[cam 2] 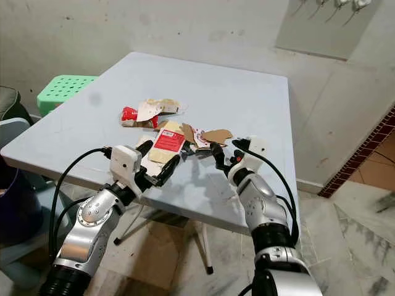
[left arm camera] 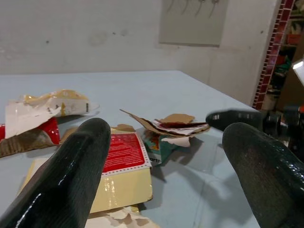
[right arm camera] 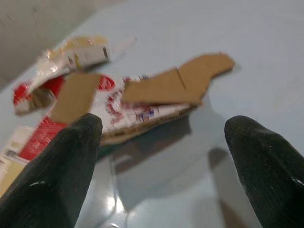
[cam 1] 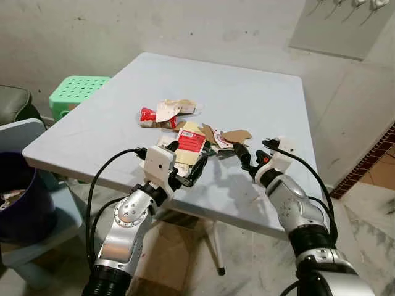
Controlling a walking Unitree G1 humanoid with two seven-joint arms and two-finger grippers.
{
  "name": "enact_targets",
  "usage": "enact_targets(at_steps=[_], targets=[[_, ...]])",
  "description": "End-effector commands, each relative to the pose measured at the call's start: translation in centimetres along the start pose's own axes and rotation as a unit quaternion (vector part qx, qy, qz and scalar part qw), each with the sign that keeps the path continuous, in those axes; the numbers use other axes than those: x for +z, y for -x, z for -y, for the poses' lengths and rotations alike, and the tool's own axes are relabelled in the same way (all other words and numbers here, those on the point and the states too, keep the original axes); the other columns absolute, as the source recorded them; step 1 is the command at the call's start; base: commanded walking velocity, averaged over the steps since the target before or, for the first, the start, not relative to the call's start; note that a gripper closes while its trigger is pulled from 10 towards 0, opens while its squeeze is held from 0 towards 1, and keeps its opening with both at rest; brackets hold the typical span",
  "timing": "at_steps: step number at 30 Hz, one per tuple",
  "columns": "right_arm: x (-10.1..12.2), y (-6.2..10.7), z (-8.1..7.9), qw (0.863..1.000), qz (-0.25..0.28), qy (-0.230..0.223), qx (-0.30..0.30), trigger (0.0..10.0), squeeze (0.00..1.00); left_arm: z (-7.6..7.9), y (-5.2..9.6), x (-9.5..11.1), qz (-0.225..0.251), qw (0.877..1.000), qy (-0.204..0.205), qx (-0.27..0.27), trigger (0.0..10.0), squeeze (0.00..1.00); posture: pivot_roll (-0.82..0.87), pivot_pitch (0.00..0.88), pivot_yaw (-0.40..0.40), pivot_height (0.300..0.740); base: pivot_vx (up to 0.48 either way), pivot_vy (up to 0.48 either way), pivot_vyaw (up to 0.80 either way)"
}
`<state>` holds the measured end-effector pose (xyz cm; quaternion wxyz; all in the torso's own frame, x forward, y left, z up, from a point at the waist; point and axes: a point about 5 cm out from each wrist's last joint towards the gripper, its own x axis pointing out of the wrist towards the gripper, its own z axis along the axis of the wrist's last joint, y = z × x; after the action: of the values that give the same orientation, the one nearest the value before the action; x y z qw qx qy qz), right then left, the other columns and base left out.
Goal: Picking trash to rubbish bin
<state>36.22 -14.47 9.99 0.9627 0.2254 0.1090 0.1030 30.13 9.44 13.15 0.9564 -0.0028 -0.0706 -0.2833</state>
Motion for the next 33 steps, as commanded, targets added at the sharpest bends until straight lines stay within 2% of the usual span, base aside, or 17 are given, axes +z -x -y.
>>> enact_targets(at_steps=[1,2,3,4,5,6,8,12,14,15,17,21,23,27,29,33], targets=[[0.3,-0.2,-0.1,1.0,0.003,0.01,0.004,10.0,0.0,0.0,0.0,0.5,0.009,1.0,-0.01,0.001,10.0,0.0,0.09,0.04,-0.068,0.715,0.0,0.0,0.0],[0.3,-0.3,-0.2,0.999,0.004,0.032,0.006,10.0,0.0,0.0,0.0,0.5,0.009,1.0,-0.01,0.002,10.0,0.0,0.1,0.041,-0.07,0.715,0.0,0.0,0.0],[0.3,-0.3,-0.2,0.997,0.007,0.072,0.008,10.0,0.0,-0.1,0.0,0.5,0.01,1.0,-0.011,0.003,10.0,0.0,0.1,0.043,-0.072,0.715,0.0,0.0,0.0],[0.2,-0.1,-0.4,0.985,0.01,0.172,0.017,10.0,0.0,-0.1,0.0,0.6,0.011,1.0,-0.011,0.005,10.0,0.0,0.1,0.044,-0.074,0.715,0.0,0.0,0.0],[0.1,0.0,-0.5,0.973,0.012,0.227,0.027,10.0,0.0,-0.2,0.1,0.6,0.011,1.0,-0.012,0.007,10.0,0.0,0.11,0.045,-0.075,0.715,0.0,0.0,0.0],[0.0,0.0,-0.5,0.965,0.013,0.259,0.035,10.0,0.0,-0.2,0.1,0.6,0.011,1.0,-0.012,0.008,10.0,0.0,0.11,0.045,-0.075,0.715,0.0,0.0,0.0],[-0.3,0.4,-0.4,0.939,0.017,0.339,0.049,10.0,0.0,-0.3,0.2,0.6,0.011,1.0,-0.012,0.011,10.0,0.0,0.11,0.047,-0.078,0.715,0.0,0.0,0.0],[-0.3,0.6,0.1,0.927,0.02,0.371,0.047,10.0,0.0,-0.3,0.2,0.6,0.011,1.0,-0.011,0.012,10.0,0.0,0.11,0.047,-0.078,0.715,0.0,0.0,0.0],[-0.2,0.8,0.6,0.913,0.021,0.406,0.04,10.0,0.0,-0.2,0.3,0.6,0.009,1.0,-0.01,0.01,10.0,0.0,0.11,0.049,-0.077,0.715,0.0,0.0,0.0],[-0.2,0.8,0.6,0.913,0.021,0.406,0.04,10.0,0.0,-0.2,0.3,0.6,0.009,1.0,-0.01,0.01,10.0,0.0,0.11,0.049,-0.077,0.715,0.0,0.0,0.0],[-0.1,1.0,1.3,0.897,0.021,0.44,0.033,10.0,0.0,0.0,0.3,0.5,0.007,1.0,-0.008,0.0,10.0,0.0,0.11,0.05,-0.075,0.715,0.0,0.0,0.0],[0.0,1.1,1.6,0.89,0.026,0.455,0.026,10.0,0.0,0.3,0.3,0.5,0.005,1.0,-0.005,-0.009,10.0,0.0,0.1,0.052,-0.073,0.715,0.0,0.0,0.0],[0.6,0.9,1.8,0.868,0.034,0.496,0.007,10.0,0.0,1.1,0.1,0.4,0.003,0.999,0.003,-0.034,10.0,0.0,0.1,0.053,-0.07,0.715,0.0,0.0,0.0],[0.7,0.8,1.7,0.862,0.033,0.506,0.004,10.0,0.0,1.3,0.1,0.3,0.001,0.999,-0.003,-0.038,10.0,0.0,0.1,0.054,-0.069,0.715,0.0,0.0,0.0],[0.9,0.7,1.7,0.851,0.036,0.524,0.001,10.0,0.0,1.4,0.1,0.3,0.0,0.999,-0.005,-0.04,10.0,0.0,0.1,0.054,-0.068,0.715,0.0,0.0,0.0],[1.1,0.6,1.7,0.847,0.036,0.53,-0.003,10.0,0.0,1.4,0.1,0.3,0.0,0.999,-0.004,-0.039,10.0,0.0,0.1,0.055,-0.069,0.715,0.0,0.0,0.0]])
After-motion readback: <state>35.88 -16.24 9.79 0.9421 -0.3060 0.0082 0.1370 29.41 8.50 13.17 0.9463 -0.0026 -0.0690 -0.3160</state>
